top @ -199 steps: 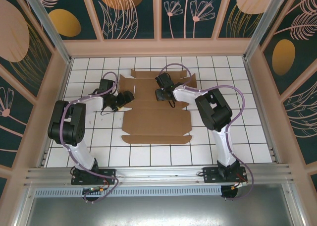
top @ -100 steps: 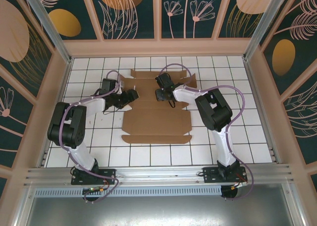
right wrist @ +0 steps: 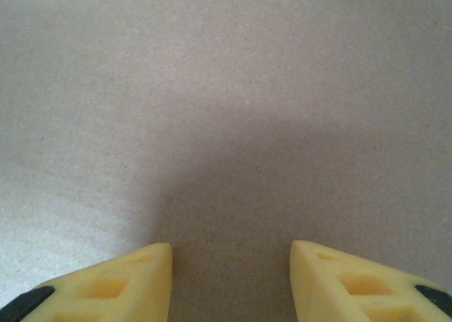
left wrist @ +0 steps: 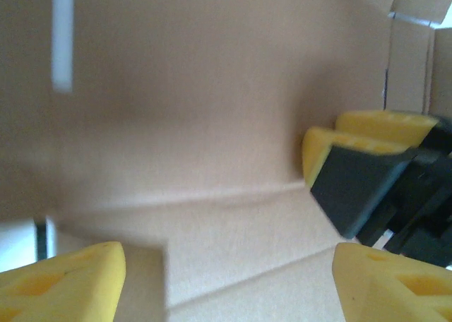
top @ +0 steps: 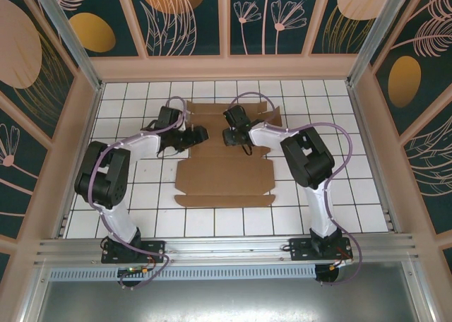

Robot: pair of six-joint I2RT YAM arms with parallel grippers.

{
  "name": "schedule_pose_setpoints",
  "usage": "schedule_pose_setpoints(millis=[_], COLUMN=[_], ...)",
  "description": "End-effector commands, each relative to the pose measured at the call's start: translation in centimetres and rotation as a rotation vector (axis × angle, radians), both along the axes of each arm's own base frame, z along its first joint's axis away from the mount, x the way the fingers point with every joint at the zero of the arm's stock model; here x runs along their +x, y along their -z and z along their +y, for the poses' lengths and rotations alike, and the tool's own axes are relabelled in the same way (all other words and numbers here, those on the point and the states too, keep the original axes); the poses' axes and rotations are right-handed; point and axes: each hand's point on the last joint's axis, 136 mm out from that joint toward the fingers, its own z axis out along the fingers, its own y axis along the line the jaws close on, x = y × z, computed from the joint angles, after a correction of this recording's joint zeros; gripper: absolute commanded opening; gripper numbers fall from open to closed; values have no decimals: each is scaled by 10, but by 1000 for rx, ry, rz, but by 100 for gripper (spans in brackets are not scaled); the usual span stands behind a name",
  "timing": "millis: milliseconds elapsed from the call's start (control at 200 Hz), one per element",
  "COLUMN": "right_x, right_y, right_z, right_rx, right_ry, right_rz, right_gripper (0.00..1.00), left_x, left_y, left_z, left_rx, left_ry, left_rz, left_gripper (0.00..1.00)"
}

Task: Fold the paper box

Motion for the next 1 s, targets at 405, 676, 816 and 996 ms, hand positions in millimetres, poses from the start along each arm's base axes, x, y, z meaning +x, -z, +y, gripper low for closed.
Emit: schedule_pose_setpoints(millis=[405, 676, 816, 996], right_x=[-10, 48, 83, 120], right_y=[-79, -111, -106, -94], right_z=[-45, -90, -105, -98], right_rx=[339, 319, 232, 280], right_ry=[132, 165, 117, -63], right_rz=[120, 14, -24, -5], right_gripper=[54, 71, 80, 84], left_x=[8, 2, 0, 4], left_y=[-113, -19, 19, 41], left_z=[-53, -72, -70, -66], left_rx=[-221, -218, -138, -33], left_ry=[13, -11, -1, 46], left_rz=[-181, 33, 120, 145], left_gripper=[20, 0, 0, 0])
